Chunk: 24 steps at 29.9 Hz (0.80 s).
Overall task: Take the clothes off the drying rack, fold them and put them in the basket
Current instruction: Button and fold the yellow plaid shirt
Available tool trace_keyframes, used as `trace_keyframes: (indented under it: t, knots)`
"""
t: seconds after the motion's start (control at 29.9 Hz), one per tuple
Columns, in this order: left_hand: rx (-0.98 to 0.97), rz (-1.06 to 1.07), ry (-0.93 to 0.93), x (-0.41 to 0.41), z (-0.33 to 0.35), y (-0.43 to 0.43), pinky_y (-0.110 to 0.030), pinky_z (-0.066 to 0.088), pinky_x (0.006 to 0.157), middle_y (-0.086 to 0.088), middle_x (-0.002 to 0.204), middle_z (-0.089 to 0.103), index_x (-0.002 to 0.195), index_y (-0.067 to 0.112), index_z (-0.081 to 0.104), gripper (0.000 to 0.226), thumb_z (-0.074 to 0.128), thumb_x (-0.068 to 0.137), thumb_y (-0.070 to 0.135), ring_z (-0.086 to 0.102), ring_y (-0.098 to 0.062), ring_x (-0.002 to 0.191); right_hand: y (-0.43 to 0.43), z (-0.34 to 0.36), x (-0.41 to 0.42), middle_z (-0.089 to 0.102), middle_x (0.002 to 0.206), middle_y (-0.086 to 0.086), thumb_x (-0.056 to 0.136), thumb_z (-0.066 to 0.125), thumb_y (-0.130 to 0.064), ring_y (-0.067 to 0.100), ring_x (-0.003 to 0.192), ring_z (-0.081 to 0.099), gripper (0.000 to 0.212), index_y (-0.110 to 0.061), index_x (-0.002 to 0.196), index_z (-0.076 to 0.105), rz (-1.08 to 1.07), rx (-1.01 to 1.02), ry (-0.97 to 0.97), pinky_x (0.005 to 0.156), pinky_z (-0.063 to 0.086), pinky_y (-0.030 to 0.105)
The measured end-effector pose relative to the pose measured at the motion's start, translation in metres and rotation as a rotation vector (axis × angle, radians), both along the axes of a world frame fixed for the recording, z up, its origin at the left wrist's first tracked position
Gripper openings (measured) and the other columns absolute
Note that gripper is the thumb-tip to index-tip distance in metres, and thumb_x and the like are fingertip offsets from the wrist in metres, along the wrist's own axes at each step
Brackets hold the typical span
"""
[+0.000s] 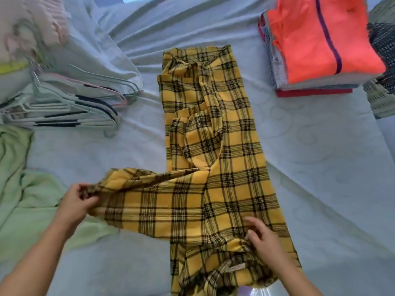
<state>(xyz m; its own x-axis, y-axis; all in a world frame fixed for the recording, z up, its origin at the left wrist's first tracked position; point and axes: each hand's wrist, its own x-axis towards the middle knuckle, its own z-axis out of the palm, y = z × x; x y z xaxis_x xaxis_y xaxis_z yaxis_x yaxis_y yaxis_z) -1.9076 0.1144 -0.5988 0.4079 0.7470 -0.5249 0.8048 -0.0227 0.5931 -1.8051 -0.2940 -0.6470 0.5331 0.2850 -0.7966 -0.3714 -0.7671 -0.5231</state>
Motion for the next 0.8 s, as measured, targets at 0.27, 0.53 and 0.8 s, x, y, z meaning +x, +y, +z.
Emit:
trace_keyframes:
  t: [0.27,0.53,0.8]
  knots:
    - [-0.534,0.704,-0.065,-0.022,-0.050,-0.071,-0.029,0.054,0.056,-0.006,0.090,0.069,0.103,0.012,0.058,0.023,0.063,0.087,0.027,0.062,-0.019,0.078,-0.017,0.003,-0.004,0.068,0.093,-0.008,0.094,0.050,-0.024,0.006,0.090,0.062,0.015,-0.031,0.099,0.063,0.010,0.092,-0.034,0.084,0.051,0.030]
    - [-0.728,0.634,-0.658,-0.008,0.016,-0.083,-0.027,0.055,0.080,0.002,0.086,0.074,0.100,0.015,0.067,0.020,0.063,0.084,0.026,0.070,-0.008,0.082,-0.060,0.008,-0.019,0.048,0.098,-0.013,0.080,0.070,-0.031,0.004,0.095,0.048,0.032,-0.051,0.089,0.046,0.366,0.066,-0.173,0.078,0.037,0.012]
    - [-0.590,0.493,-0.779,0.043,0.063,-0.095,-0.017,0.054,0.075,0.005,0.081,0.073,0.095,0.016,0.063,0.019,0.047,0.093,0.027,0.069,-0.005,0.078,-0.080,0.009,-0.025,0.046,0.087,-0.018,0.087,0.061,-0.027,0.000,0.081,0.048,0.005,-0.032,0.085,0.061,0.384,0.057,-0.378,0.067,0.037,0.013]
